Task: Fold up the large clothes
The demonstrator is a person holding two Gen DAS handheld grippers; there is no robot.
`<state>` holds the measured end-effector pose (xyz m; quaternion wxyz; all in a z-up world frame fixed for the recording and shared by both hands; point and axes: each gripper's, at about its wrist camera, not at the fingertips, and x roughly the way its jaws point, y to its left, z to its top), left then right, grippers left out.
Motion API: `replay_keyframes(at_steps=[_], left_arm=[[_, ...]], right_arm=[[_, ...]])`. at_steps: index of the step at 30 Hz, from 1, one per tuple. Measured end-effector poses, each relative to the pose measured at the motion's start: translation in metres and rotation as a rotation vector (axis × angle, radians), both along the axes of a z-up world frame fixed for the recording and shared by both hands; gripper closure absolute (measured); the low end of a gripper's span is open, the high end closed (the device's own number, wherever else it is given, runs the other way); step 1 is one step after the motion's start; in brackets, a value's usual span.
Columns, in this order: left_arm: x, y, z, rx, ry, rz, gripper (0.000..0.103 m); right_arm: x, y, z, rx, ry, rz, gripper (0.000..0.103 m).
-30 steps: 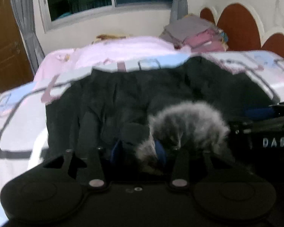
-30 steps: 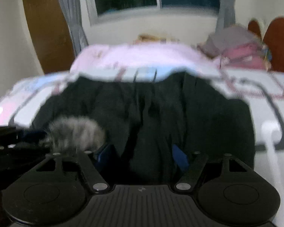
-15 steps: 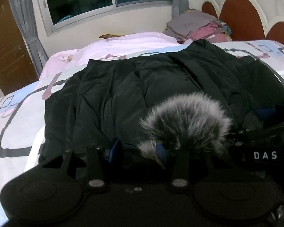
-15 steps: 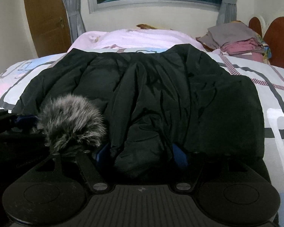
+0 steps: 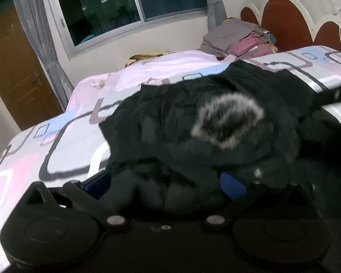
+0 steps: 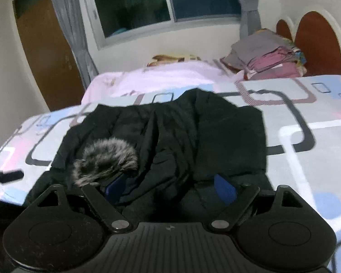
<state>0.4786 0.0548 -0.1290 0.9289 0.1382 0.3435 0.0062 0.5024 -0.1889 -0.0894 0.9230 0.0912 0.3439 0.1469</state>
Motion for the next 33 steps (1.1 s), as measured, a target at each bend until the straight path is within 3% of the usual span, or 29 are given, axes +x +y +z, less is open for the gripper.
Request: replay_keyframes(at_steps=[5,9,12,14,16,18,19,21,22,26,30,33], left_arm=[[-0.047,0.022,0.003,-0.030,0.011,0.010,0.000],[-0.103,0.071,-0.011,-0.053,0.063,0.018,0.005],[-0.154,0.112,-0.028,-0.137,0.154,0.021,0.011],[-0.184,0.131,-0.037,-0.199,0.192,0.016,0.011],[-0.206,0.149,-0.040,-0.327,0.207,0.023,0.014],[-0.221,0.162,-0.045,-0.450,0.232,0.033,0.026],[-0.227,0.165,-0.047,-0.474,0.241,0.036,0.028],[-0.236,0.163,-0.052,-0.459,0.238,0.034,0.030],[-0.239,0.161,-0.053,-0.447,0.225,0.031,0.030],[-0.246,0.157,-0.051,-0.447,0.198,0.060,0.034],[-0.258,0.152,-0.046,-0.423,0.184,0.047,0.040],[-0.264,0.155,-0.047,-0.451,0.186,0.054,0.037]], right_arm=[[-0.042,-0.027,0.015,-0.019,-0.006,-0.007,0.018],[-0.096,-0.082,0.006,-0.034,0.021,-0.013,0.018],[-0.136,-0.132,-0.015,-0.001,0.101,-0.044,0.018],[-0.159,-0.161,-0.033,0.085,0.179,-0.074,0.019],[-0.181,-0.181,-0.048,0.137,0.225,-0.118,0.019],[-0.199,-0.194,-0.060,0.189,0.257,-0.151,0.019],[-0.206,-0.200,-0.065,0.216,0.266,-0.165,0.019],[-0.219,-0.210,-0.073,0.274,0.288,-0.178,0.019],[-0.223,-0.210,-0.075,0.273,0.287,-0.186,0.025],[-0.238,-0.211,-0.068,0.194,0.240,-0.216,0.030],[-0.280,-0.215,-0.047,0.104,0.155,-0.149,0.030],[-0.287,-0.220,-0.054,0.168,0.198,-0.130,0.030]])
